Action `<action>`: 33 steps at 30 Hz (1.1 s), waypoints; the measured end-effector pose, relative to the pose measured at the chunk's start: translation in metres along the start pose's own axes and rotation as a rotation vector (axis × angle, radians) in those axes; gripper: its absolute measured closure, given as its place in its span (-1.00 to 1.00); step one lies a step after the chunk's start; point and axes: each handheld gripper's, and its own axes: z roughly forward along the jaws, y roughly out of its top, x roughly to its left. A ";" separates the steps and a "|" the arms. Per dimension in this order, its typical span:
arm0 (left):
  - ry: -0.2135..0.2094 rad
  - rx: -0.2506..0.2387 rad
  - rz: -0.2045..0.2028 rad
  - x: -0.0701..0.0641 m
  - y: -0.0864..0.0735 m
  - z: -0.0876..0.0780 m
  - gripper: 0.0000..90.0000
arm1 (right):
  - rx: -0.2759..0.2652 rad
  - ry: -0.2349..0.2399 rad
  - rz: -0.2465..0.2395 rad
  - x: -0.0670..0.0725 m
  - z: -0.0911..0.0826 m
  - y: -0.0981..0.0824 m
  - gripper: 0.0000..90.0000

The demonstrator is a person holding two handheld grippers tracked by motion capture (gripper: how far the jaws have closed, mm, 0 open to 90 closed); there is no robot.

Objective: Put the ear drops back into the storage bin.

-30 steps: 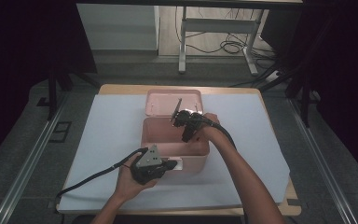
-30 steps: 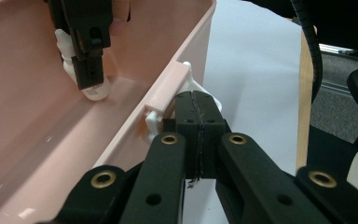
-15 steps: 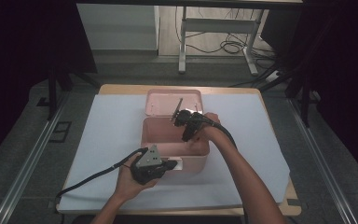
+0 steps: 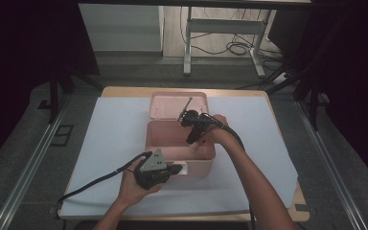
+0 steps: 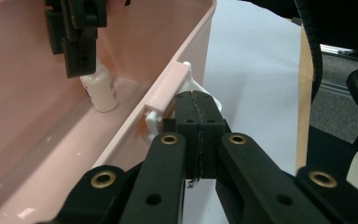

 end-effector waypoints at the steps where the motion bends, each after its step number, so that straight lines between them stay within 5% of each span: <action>1: 0.000 0.000 0.000 0.000 0.000 0.000 1.00 | -0.003 -0.001 0.001 0.000 -0.001 0.000 0.19; 33: -0.001 0.000 -0.003 0.000 0.000 0.000 1.00 | -0.214 0.016 0.134 -0.007 -0.048 -0.015 0.24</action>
